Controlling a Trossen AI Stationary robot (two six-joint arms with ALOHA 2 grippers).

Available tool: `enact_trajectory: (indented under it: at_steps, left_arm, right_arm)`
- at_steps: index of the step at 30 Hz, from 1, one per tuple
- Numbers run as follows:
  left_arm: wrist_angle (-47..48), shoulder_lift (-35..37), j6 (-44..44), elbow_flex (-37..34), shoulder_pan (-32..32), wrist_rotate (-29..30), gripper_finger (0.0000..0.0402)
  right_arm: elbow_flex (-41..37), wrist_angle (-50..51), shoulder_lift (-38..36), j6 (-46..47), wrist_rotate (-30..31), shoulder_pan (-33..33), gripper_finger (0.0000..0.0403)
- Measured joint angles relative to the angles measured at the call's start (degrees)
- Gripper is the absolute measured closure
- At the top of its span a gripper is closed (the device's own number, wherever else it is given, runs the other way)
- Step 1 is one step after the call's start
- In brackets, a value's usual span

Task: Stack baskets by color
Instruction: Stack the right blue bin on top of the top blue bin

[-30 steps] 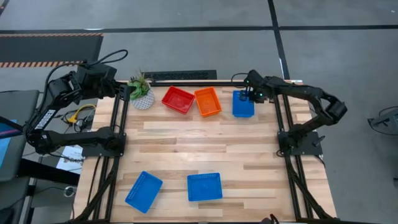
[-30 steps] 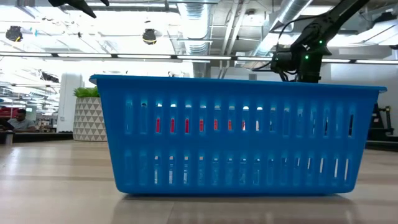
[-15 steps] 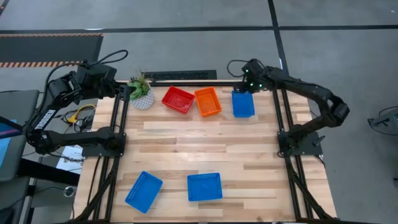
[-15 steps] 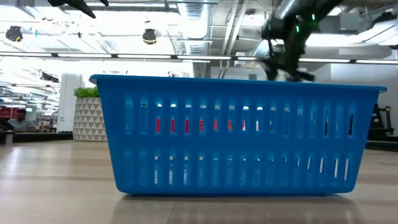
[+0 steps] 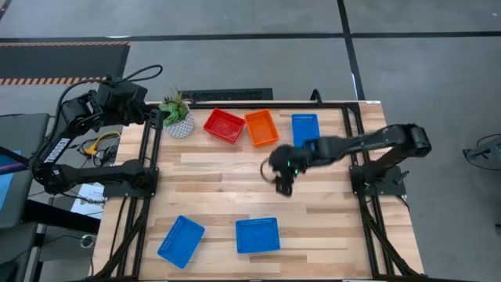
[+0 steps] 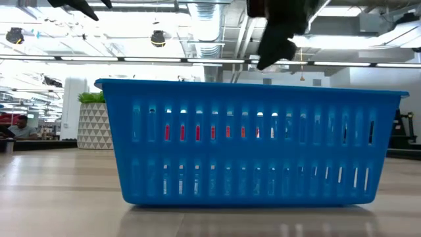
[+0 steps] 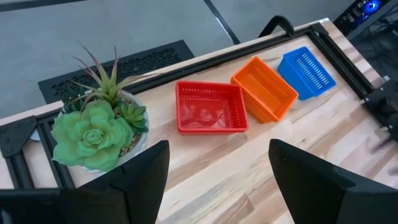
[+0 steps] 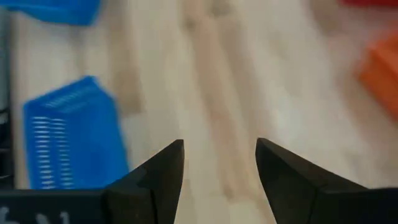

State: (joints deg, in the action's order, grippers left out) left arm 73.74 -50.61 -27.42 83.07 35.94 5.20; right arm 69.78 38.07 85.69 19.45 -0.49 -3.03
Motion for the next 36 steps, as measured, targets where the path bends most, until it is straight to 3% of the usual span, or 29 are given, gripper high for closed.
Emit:
enact_trajectory:
  at_steps: [9,23,29,32,36]
  left_arm:
    - [0.7,0.0,1.3,0.0,0.0,-1.3,0.0139]
    - [0.9,0.0,2.6,0.0,0.0,-1.8,0.0139]
    - [1.1,0.0,2.4,0.0,0.0,-1.9,0.0139]
    - [1.1,0.0,2.2,0.0,0.0,-1.9,0.0139]
    - [1.2,0.0,2.1,0.0,0.0,-1.9,0.0139]
  right_arm:
    - [1.2,-4.7,10.0,-0.1,-0.2,-11.3,0.0163]
    - [9.3,-4.5,24.5,-2.4,-3.3,-16.0,0.0163]
    - [10.2,-3.9,27.4,-1.9,-3.1,-16.8,0.0166]
    - [10.2,-4.0,27.3,-0.7,-2.8,-16.8,0.0197]
    - [10.2,-2.0,27.3,1.7,-2.6,-16.4,0.0308]
